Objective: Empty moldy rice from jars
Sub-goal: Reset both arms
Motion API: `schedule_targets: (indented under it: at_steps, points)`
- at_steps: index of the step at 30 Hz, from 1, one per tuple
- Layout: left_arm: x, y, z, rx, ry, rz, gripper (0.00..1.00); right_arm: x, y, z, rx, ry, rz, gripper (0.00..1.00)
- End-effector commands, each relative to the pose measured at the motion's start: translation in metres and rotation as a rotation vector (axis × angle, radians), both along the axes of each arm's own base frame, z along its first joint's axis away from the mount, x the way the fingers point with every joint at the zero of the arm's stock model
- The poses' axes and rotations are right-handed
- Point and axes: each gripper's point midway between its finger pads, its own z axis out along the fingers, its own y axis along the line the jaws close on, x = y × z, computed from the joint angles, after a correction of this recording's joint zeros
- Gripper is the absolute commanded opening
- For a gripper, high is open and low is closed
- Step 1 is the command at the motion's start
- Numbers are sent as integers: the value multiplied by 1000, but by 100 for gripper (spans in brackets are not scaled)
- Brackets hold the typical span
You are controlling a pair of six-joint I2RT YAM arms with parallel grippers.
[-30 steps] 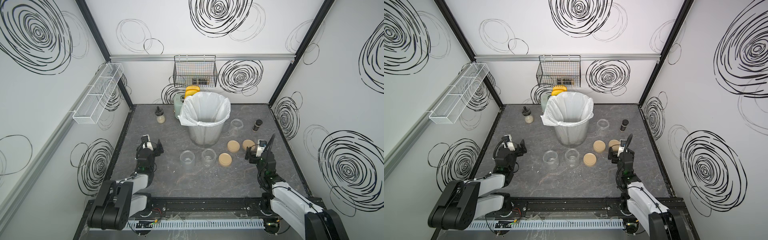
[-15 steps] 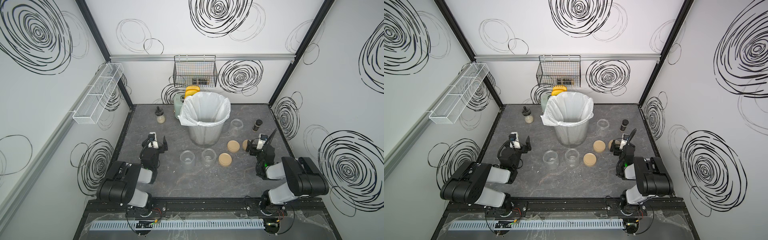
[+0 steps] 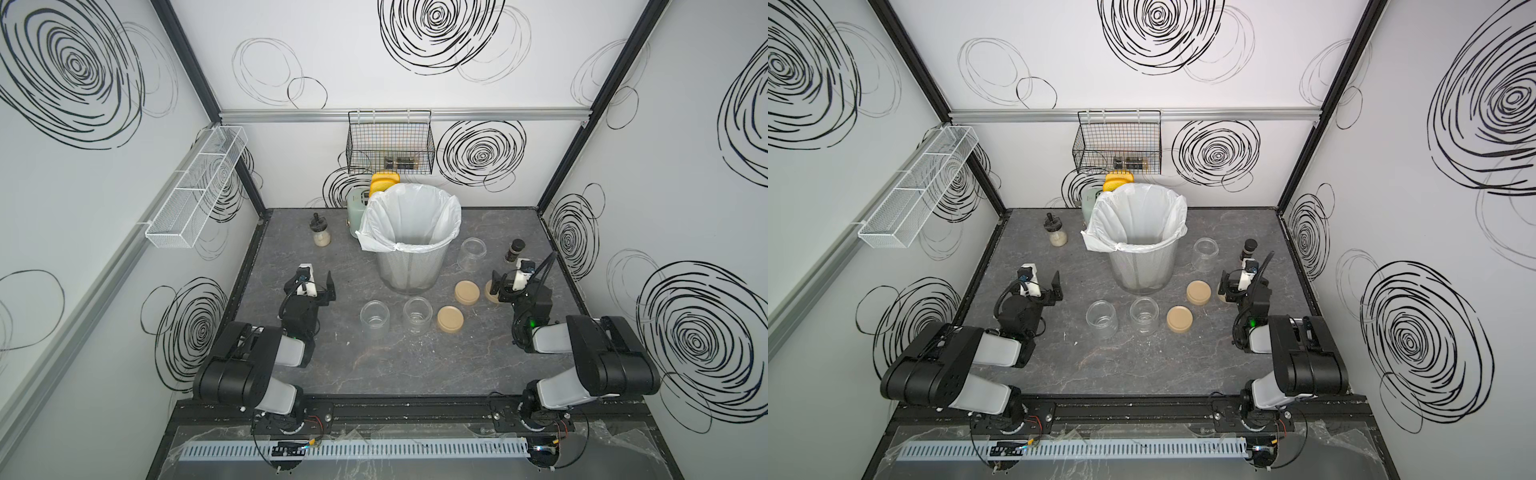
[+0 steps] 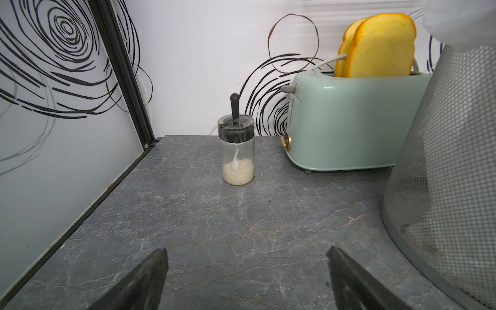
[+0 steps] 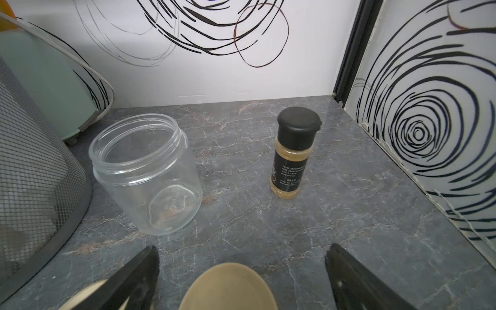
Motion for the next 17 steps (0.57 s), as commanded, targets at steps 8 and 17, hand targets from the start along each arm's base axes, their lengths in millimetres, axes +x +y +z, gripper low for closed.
schedule_targets:
  at_steps: [8, 17]
  points:
    - [3, 0, 22, 8, -89, -4, 96, 5, 0, 12, 8, -29, 2, 98]
    - [4, 0, 22, 6, -87, -5, 96, 5, 1, 11, 9, -26, 9, 98]
